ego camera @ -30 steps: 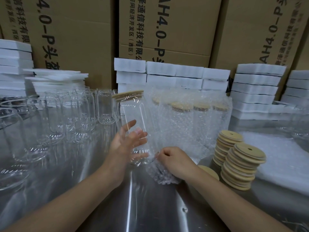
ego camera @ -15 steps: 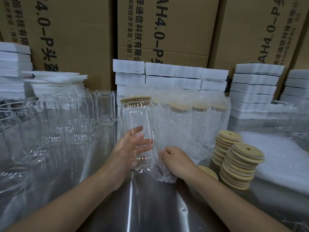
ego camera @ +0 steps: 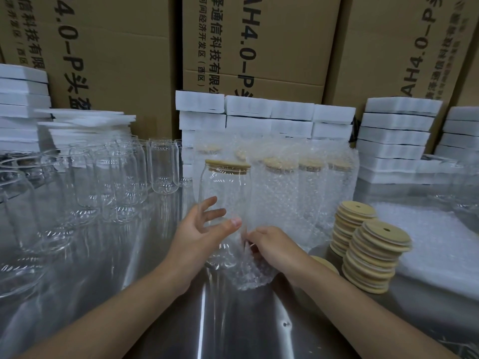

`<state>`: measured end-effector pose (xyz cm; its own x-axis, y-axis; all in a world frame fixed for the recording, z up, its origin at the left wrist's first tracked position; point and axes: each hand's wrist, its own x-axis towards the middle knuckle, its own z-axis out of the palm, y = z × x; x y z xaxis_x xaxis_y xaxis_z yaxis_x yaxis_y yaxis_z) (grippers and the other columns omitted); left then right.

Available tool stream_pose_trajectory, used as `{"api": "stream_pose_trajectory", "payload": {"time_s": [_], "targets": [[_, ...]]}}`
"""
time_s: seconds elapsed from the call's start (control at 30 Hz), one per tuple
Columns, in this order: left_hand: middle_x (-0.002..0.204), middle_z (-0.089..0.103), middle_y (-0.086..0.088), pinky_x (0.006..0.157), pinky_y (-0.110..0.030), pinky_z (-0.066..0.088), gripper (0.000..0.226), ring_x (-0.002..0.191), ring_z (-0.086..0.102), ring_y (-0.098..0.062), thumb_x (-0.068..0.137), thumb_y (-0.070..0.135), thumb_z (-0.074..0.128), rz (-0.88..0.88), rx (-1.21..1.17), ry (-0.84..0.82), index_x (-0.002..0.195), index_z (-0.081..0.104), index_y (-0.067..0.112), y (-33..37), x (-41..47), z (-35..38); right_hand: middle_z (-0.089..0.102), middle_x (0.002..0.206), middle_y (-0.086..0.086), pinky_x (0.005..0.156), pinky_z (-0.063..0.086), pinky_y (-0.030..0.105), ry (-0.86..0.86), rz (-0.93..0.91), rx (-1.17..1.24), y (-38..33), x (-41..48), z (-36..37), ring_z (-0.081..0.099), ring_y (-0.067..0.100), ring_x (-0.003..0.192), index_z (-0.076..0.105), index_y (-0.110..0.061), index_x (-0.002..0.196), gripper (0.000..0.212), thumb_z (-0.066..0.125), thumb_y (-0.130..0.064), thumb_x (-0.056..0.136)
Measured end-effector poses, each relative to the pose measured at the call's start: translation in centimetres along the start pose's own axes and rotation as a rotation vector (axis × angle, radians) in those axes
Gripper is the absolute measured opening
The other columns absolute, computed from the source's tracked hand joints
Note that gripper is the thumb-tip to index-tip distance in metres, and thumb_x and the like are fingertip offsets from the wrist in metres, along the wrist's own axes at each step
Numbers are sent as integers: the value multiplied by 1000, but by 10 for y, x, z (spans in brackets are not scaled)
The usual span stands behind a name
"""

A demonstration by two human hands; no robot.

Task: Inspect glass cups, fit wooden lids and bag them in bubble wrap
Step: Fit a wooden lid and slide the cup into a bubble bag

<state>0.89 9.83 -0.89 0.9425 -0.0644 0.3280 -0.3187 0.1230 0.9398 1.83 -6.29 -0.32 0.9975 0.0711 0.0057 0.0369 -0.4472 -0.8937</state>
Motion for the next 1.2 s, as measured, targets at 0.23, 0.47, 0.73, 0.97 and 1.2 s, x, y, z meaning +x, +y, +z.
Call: {"api": "stream_pose_trajectory", "payload": {"time_s": [0.23, 0.47, 0.73, 0.97, 1.2], "targets": [[121, 67, 0, 71, -31, 58, 73, 103, 71, -19, 52, 53, 75, -36, -171, -77, 119, 59, 29, 3, -2, 1, 67, 88, -4, 80, 50, 29, 25, -217, 85, 1, -4, 0, 62, 10, 82, 69, -22, 91, 7, 63, -25, 92], [118, 65, -6, 61, -34, 58, 76, 99, 72, -15, 49, 56, 71, -158, -341, -76, 118, 61, 23, 8, -1, 0, 73, 77, 0, 75, 51, 31, -45, -154, 36, 1, -4, -2, 63, 6, 73, 74, -18, 76, 26, 65, -39, 89], [112, 64, -7, 60, -35, 59, 60, 95, 73, -17, 65, 58, 71, -186, -423, -15, 113, 62, 23, 12, 1, 0, 71, 71, -8, 62, 48, 12, -137, -220, -45, -1, -11, 3, 65, 1, 67, 73, -41, 76, 11, 73, -30, 76], [101, 64, -2, 78, -40, 57, 72, 96, 70, -17, 48, 52, 74, -91, -341, 34, 113, 61, 25, 2, 7, -2, 65, 60, -7, 66, 50, 29, 165, -131, -15, 1, -3, 0, 59, 10, 61, 64, -19, 65, 15, 69, -18, 80], [106, 63, 8, 83, -23, 49, 70, 99, 65, -2, 47, 59, 77, 92, -65, 71, 113, 58, 45, -8, 8, -5, 73, 85, 10, 71, 55, 35, 91, -88, 184, -10, -9, 0, 67, 17, 72, 67, -6, 81, 14, 61, -18, 86]]}}
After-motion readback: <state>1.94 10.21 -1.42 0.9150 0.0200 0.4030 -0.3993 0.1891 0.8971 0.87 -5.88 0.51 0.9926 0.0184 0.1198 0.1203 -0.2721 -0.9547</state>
